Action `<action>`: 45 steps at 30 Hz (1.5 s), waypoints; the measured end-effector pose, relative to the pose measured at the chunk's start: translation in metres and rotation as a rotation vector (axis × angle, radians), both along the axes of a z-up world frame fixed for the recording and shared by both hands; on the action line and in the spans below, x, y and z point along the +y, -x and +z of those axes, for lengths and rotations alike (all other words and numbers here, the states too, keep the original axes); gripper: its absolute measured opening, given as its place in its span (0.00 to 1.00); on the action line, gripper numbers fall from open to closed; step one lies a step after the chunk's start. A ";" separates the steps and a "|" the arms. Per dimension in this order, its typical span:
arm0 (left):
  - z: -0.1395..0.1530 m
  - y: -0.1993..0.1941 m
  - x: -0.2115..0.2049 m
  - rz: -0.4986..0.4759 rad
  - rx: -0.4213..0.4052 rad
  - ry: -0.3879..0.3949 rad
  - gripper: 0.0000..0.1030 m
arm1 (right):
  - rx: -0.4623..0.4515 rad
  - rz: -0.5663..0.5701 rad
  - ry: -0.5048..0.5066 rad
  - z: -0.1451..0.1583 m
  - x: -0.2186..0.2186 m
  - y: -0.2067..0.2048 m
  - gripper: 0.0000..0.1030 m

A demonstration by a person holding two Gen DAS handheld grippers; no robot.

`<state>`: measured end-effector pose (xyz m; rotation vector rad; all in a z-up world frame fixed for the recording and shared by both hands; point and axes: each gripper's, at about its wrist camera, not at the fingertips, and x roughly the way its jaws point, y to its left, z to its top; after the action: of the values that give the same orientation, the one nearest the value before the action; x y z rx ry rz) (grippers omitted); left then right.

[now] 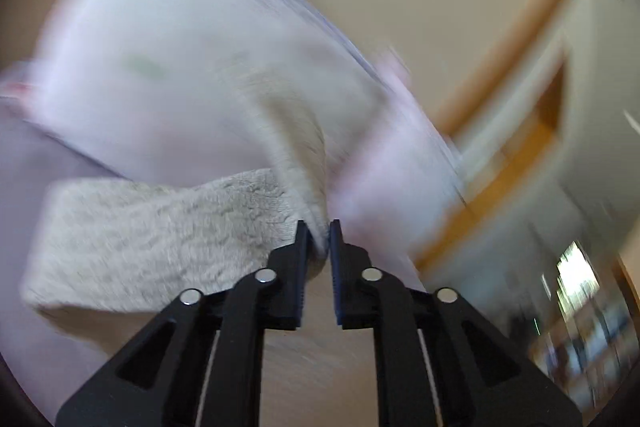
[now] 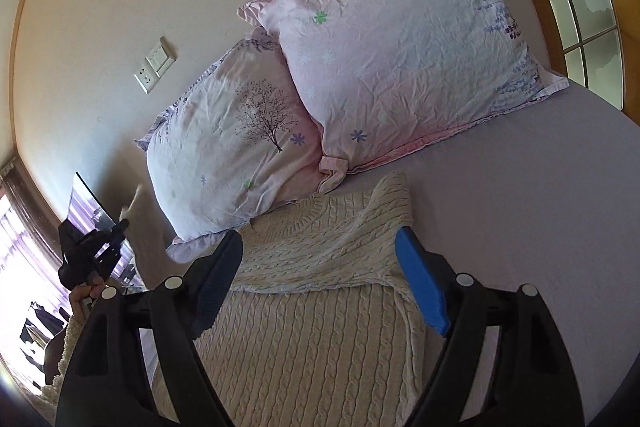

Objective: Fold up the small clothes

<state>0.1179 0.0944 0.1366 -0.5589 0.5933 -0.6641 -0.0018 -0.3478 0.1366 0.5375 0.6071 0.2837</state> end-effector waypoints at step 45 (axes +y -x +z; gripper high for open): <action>-0.028 0.029 0.070 0.082 0.090 0.092 0.06 | -0.038 0.253 -0.242 -0.006 0.010 -0.094 0.08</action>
<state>0.0889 0.1643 0.1090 -0.6981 0.6227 -0.5927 0.0924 -0.3375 0.1310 0.6870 0.6078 0.6113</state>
